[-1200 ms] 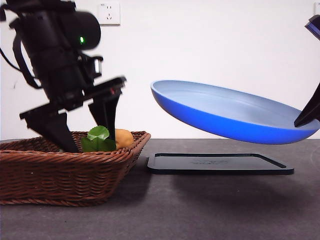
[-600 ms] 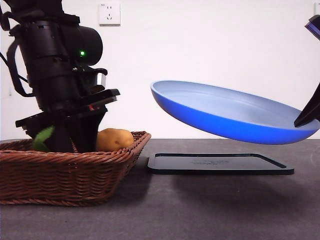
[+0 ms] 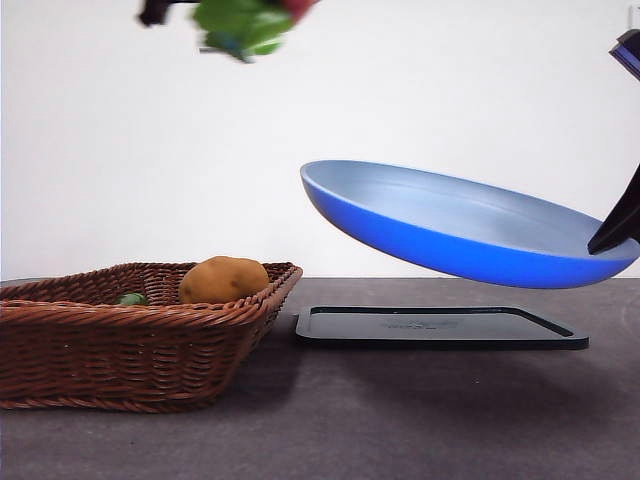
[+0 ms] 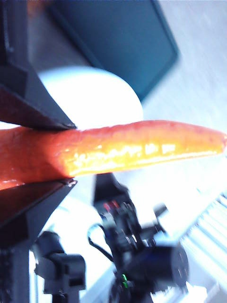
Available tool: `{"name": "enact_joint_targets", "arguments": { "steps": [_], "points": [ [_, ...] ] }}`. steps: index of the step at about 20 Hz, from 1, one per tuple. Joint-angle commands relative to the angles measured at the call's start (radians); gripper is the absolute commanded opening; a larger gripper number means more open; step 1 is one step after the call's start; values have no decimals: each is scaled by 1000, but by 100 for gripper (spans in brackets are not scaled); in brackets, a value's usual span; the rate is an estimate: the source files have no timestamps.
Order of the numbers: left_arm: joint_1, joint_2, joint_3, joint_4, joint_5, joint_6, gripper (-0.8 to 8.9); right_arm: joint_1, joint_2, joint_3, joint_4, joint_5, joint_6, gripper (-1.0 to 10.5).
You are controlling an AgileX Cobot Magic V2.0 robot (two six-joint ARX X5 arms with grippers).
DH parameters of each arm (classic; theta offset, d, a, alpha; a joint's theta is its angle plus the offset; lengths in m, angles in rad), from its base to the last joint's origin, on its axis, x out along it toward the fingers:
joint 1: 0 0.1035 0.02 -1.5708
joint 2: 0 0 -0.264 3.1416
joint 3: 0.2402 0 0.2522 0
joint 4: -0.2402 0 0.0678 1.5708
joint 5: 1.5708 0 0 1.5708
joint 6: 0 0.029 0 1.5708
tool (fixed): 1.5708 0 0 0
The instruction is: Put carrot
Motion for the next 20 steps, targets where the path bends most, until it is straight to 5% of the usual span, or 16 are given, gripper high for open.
{"name": "enact_joint_targets", "arguments": {
  "steps": [1, 5, 13, 17, 20],
  "points": [
    [-100, 47, 14, 67, -130, -22, 108, 3, 1, 13, 13, -5, 3, 5],
    [-210, 157, 14, 96, -259, -20, 108, 3, 1, 13, 2, -5, 3, 5],
    [-260, 346, 14, 59, -259, -21, 116, 38, 2, 13, -69, 20, -39, 5],
    [-259, 346, 14, 42, -257, -21, 259, 50, 2, 13, -69, 48, -39, 5],
    [-259, 345, 14, 42, -252, -59, 273, 54, 2, 13, -69, 49, -39, 5]
  ]
}}
